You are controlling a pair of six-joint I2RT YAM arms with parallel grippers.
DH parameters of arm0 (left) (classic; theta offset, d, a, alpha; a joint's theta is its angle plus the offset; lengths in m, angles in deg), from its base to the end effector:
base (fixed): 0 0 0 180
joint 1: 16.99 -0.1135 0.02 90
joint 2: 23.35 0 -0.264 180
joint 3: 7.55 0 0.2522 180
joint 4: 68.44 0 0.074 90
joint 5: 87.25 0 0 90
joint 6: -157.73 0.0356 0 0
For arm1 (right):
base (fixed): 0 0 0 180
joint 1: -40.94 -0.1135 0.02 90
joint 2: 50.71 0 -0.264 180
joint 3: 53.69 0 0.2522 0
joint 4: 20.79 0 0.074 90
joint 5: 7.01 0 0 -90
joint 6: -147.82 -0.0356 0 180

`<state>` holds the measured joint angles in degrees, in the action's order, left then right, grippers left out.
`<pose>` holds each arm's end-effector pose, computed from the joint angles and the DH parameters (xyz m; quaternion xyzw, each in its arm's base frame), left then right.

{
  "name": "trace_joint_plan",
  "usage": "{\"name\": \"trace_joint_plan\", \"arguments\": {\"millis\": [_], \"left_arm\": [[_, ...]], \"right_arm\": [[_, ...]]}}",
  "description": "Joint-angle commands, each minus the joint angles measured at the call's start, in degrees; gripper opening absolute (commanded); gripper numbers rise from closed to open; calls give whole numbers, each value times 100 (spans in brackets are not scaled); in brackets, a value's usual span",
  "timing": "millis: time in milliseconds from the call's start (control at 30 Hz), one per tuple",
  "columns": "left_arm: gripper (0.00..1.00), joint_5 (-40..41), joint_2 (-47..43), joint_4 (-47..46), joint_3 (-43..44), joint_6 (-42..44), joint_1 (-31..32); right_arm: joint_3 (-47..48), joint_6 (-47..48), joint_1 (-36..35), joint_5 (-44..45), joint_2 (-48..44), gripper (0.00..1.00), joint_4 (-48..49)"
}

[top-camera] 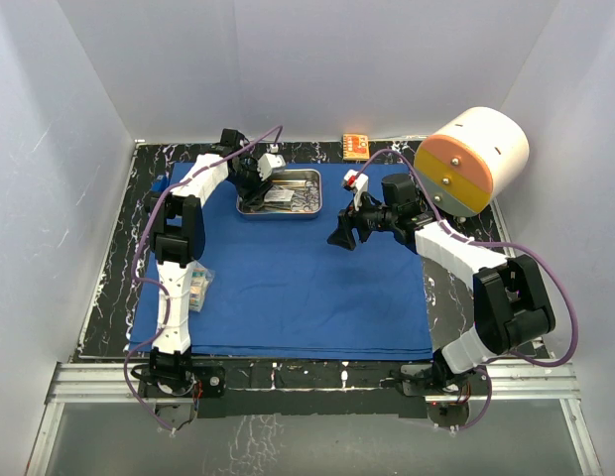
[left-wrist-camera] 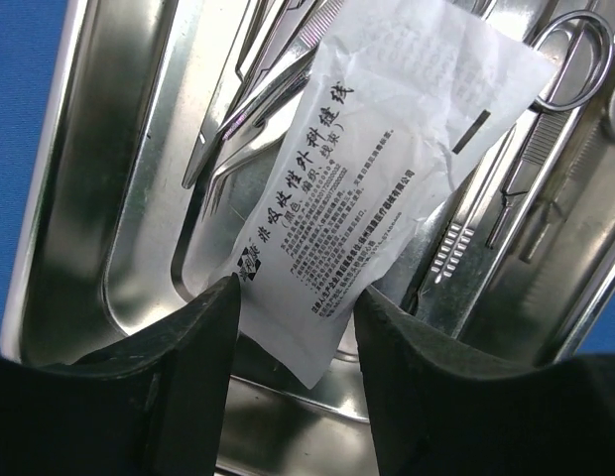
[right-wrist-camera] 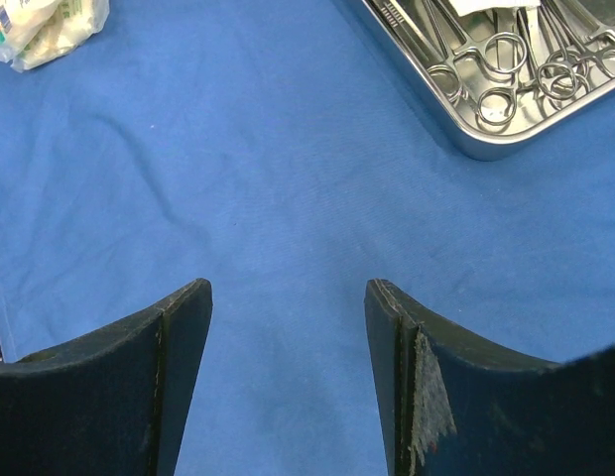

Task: Open and lay out the surgical kit
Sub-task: Pick up the medical item from the container.

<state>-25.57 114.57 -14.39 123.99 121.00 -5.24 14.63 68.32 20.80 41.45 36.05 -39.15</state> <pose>0.5043 -0.1221 0.1708 0.5565 0.7571 -0.1335 0.3152 0.2969 0.1340 0.2370 -0.3740 0.7644 0.3511 0.3905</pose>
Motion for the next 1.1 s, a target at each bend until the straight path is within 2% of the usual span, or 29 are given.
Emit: {"name": "trace_joint_plan", "arguments": {"millis": [0, 300, 700, 1067], "left_arm": [[46, -214, -102, 34, 149, -182, 3], [34, -361, -365, -105, 55, -341, 2], [27, -411, -589, -101, 50, -484, 3], [8, -460, -1068, -664, -398, -936, 2]], "right_arm": [[106, 92, 19, -45, 20, 62, 164], [143, 92, 26, -56, 67, 62, 125], [185, 101, 19, -99, 159, 63, 91], [221, 63, 21, -109, 191, 63, 69]]}}
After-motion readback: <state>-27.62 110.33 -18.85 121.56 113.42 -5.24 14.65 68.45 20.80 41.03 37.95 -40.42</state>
